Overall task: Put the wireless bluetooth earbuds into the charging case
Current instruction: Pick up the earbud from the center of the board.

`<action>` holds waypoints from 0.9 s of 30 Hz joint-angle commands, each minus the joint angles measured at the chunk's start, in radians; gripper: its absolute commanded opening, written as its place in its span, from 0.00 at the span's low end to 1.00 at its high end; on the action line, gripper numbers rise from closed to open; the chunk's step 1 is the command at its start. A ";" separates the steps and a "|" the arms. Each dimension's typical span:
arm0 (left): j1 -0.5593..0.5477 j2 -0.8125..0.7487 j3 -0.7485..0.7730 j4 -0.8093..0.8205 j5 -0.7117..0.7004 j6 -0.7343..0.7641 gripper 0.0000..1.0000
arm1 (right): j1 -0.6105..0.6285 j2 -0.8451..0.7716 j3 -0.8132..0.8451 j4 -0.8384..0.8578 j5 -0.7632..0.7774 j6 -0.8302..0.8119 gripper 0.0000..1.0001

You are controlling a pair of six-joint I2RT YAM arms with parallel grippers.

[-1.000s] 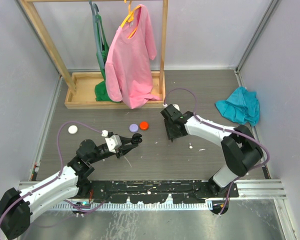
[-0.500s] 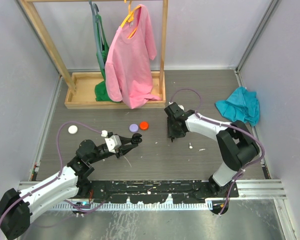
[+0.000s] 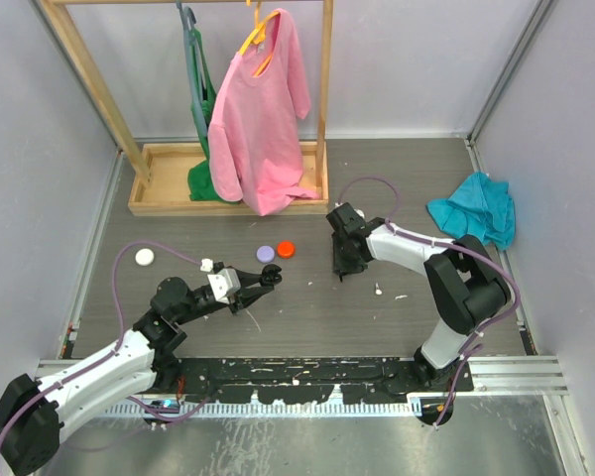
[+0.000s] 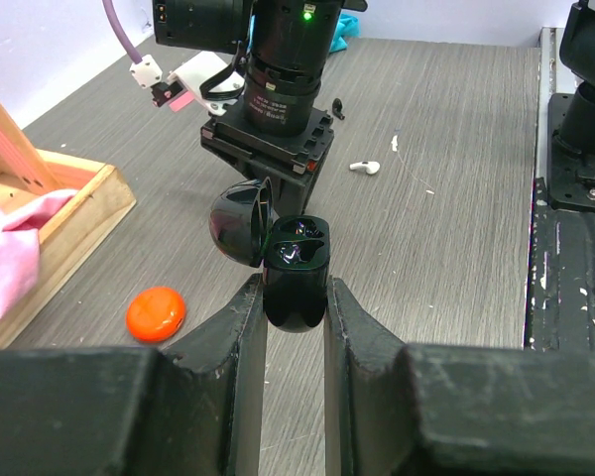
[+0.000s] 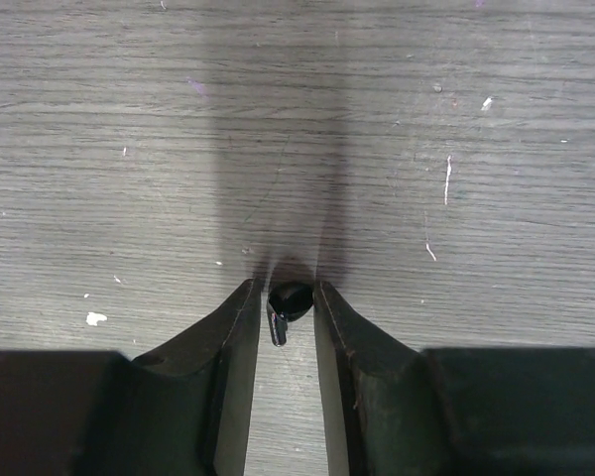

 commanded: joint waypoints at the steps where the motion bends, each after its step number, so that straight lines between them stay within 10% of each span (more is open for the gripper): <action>1: -0.003 -0.011 0.038 0.034 0.013 0.007 0.00 | -0.004 0.014 0.000 0.014 -0.013 0.007 0.33; 27: -0.003 -0.132 -0.022 0.103 -0.101 -0.032 0.00 | 0.060 -0.506 -0.125 0.421 -0.090 -0.074 0.23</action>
